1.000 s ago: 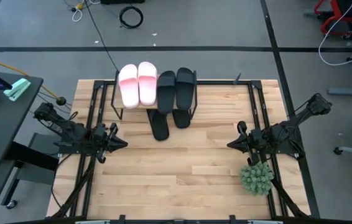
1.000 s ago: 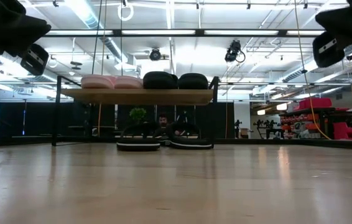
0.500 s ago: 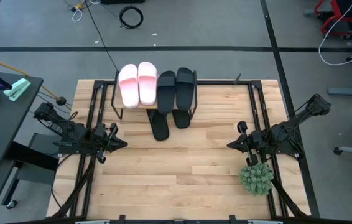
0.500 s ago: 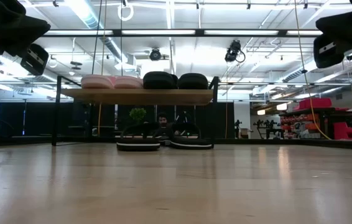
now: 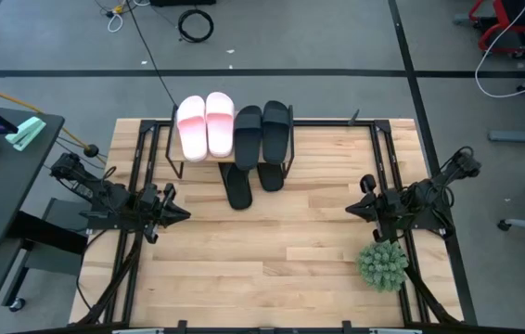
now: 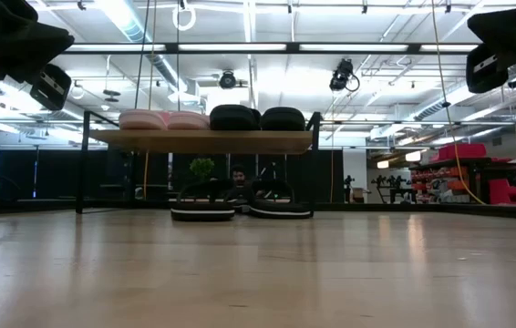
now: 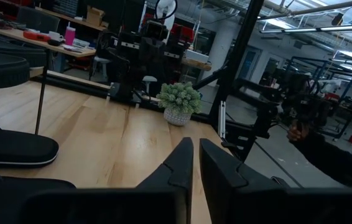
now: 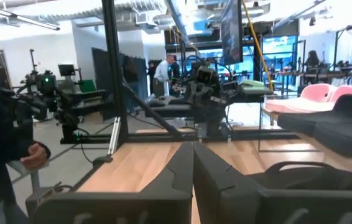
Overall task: Pick and place slides into the shelf
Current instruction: Return to Home Position
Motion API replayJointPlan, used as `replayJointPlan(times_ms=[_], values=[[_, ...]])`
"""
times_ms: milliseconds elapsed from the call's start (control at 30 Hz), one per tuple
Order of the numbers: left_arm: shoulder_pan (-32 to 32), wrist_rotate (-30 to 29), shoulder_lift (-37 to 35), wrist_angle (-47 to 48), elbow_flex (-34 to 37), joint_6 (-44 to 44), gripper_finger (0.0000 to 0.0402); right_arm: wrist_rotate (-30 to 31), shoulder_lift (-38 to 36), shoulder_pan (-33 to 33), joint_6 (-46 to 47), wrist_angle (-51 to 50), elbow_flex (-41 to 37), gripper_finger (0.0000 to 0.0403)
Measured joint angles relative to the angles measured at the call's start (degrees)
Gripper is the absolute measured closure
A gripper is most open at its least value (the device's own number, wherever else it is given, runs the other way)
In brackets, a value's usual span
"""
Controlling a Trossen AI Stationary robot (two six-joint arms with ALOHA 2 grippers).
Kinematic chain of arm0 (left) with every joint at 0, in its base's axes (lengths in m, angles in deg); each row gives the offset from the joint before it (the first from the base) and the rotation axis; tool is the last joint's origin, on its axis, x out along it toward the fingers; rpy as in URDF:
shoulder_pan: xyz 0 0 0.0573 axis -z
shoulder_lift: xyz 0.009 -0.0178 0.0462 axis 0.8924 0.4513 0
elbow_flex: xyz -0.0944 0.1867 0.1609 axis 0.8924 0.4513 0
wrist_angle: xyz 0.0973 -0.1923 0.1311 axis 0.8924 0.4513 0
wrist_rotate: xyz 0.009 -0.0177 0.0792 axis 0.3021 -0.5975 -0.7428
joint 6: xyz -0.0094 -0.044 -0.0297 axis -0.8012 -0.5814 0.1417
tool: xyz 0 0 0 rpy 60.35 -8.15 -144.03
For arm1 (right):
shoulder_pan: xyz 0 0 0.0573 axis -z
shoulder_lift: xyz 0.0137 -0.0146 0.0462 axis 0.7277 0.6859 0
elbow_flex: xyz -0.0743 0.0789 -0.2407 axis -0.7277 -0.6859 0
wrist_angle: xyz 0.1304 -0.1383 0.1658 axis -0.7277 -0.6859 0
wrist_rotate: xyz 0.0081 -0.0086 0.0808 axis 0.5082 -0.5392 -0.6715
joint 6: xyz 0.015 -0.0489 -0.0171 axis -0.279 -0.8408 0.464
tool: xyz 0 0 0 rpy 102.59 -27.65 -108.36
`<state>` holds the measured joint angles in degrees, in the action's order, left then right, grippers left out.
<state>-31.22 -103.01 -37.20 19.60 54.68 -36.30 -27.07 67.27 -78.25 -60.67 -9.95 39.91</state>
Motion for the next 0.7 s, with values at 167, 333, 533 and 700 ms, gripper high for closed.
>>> replayJointPlan(times_ms=[167, 333, 533, 700], values=[[0.01, 0.00, 0.00, 0.00, 0.00, -0.01, 0.0378, 0.04, -1.46, 0.00, -1.30, -2.16, -0.04, 0.0395], [0.00, 0.00, 0.00, 0.00, 0.00, -0.01, 0.0381, 0.05, -1.37, 0.00, -1.30, -4.73, -0.86, 0.0395], [0.01, -0.02, 0.00, 0.00, 0.02, -0.01, 0.0371, -0.02, -0.48, 0.00, 0.46, -5.35, -0.92, 0.0395], [0.00, -0.02, 0.00, 0.00, 0.02, -0.01, 0.0366, -0.02, 0.35, 0.00, 0.50, -5.51, -0.92, 0.0395]])
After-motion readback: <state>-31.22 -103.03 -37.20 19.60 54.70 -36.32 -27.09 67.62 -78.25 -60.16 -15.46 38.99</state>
